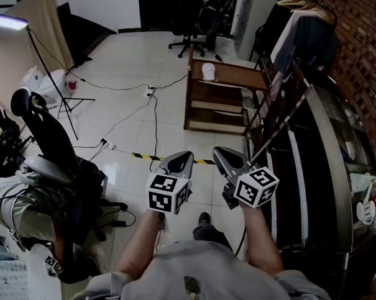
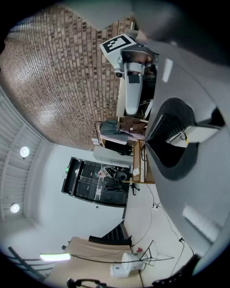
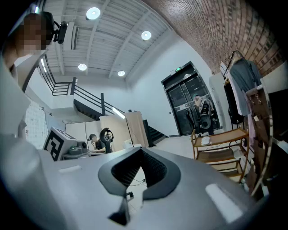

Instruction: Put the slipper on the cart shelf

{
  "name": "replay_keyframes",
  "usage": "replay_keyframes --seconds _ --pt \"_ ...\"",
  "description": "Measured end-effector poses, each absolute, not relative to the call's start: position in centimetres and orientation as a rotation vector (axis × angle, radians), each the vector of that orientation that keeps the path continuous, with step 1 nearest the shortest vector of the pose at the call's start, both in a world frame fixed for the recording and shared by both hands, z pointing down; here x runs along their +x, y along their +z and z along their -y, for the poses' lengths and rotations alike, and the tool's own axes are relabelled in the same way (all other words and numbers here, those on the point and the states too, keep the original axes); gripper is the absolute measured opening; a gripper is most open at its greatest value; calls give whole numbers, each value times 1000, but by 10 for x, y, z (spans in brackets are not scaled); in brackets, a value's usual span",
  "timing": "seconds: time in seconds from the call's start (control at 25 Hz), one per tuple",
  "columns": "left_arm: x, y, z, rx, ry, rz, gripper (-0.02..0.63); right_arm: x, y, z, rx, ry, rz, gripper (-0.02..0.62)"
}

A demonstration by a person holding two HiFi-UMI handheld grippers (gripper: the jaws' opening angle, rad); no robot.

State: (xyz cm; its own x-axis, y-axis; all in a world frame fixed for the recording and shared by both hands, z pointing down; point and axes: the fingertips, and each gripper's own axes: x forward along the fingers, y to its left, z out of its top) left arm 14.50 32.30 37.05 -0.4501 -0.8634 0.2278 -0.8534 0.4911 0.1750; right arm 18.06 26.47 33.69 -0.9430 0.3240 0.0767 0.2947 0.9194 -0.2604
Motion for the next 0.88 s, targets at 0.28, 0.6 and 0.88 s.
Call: replay_keyframes --seconds 0.28,0.6,0.88 --pt "99 371 -251 1443 -43 2443 8 133 331 -188 -469 379 2978 -2" --pt "41 367 -179 1380 -37 2484 8 85 336 -108 -496 349 2953 -2" --pt "-15 385 -146 1331 -30 2467 8 41 363 -64 -450 406 2908 -2"
